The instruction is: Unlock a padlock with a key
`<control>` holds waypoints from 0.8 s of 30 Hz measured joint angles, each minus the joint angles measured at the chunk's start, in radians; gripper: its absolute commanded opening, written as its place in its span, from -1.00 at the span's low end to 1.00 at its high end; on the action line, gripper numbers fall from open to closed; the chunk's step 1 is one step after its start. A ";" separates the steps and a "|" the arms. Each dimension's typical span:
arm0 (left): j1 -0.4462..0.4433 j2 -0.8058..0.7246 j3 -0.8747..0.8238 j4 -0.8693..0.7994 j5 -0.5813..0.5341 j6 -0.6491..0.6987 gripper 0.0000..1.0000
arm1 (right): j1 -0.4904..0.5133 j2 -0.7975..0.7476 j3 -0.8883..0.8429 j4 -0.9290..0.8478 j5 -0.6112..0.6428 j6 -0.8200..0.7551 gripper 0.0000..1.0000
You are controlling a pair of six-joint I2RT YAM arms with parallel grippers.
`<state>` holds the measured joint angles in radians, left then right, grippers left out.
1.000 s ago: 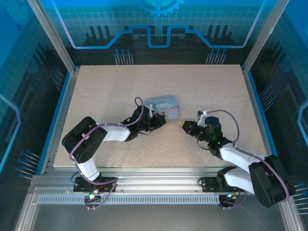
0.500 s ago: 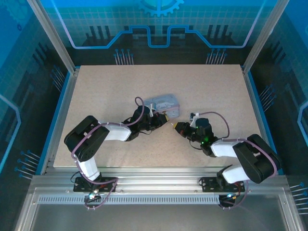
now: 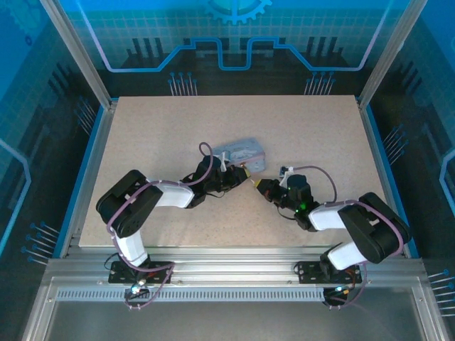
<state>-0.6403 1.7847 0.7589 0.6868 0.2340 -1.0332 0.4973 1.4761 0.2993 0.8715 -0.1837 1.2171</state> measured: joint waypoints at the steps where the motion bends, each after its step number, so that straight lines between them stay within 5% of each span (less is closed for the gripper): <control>1: 0.000 0.000 0.000 0.000 0.000 -0.002 -0.95 | 0.000 0.002 0.001 0.005 0.000 0.003 -1.00; 24: 0.002 0.024 0.000 0.047 0.008 -0.017 -0.94 | 0.008 0.048 0.017 0.059 -0.003 0.022 -1.00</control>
<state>-0.6384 1.8088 0.7589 0.7341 0.2417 -1.0504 0.5049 1.5238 0.3161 0.9302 -0.1867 1.2392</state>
